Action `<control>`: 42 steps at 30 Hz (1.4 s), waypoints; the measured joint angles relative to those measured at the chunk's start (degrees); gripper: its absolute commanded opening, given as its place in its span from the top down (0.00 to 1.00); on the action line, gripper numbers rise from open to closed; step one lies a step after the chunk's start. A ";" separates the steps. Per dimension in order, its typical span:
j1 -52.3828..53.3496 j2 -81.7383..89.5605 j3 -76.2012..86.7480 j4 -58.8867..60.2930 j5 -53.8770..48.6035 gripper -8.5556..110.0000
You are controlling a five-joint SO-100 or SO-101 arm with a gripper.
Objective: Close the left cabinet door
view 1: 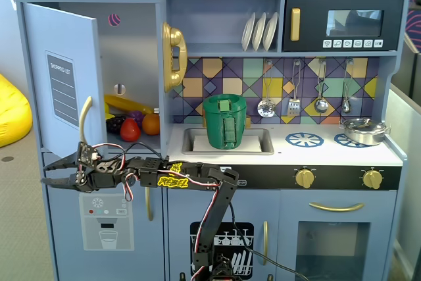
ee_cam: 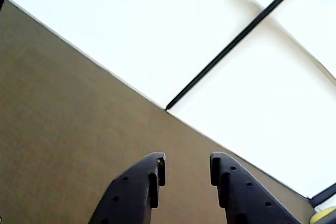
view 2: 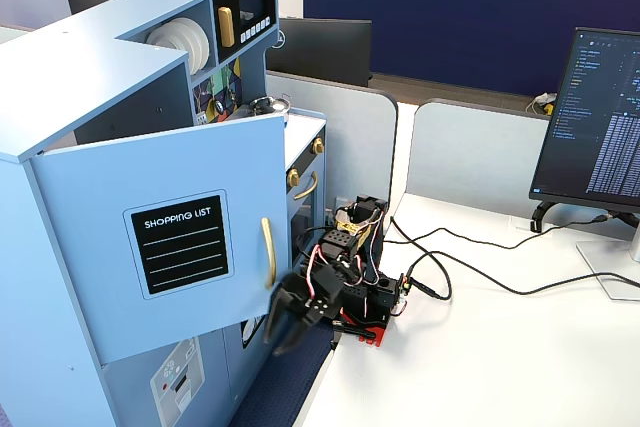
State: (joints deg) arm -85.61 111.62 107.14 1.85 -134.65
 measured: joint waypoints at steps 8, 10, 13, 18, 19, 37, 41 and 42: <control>8.53 2.02 0.97 -0.70 0.18 0.93; 11.87 2.72 0.97 -1.76 0.09 0.93; 17.49 3.25 1.32 -3.34 -0.26 0.93; 27.33 3.43 2.29 -7.47 -0.97 0.93; 28.83 3.43 2.29 -8.61 -1.05 0.93; 37.27 24.43 18.90 3.96 9.32 0.93; 48.25 34.28 24.79 15.82 15.38 0.93; 51.77 36.47 26.19 19.16 17.31 0.93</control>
State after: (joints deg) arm -33.84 148.10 133.33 21.01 -117.33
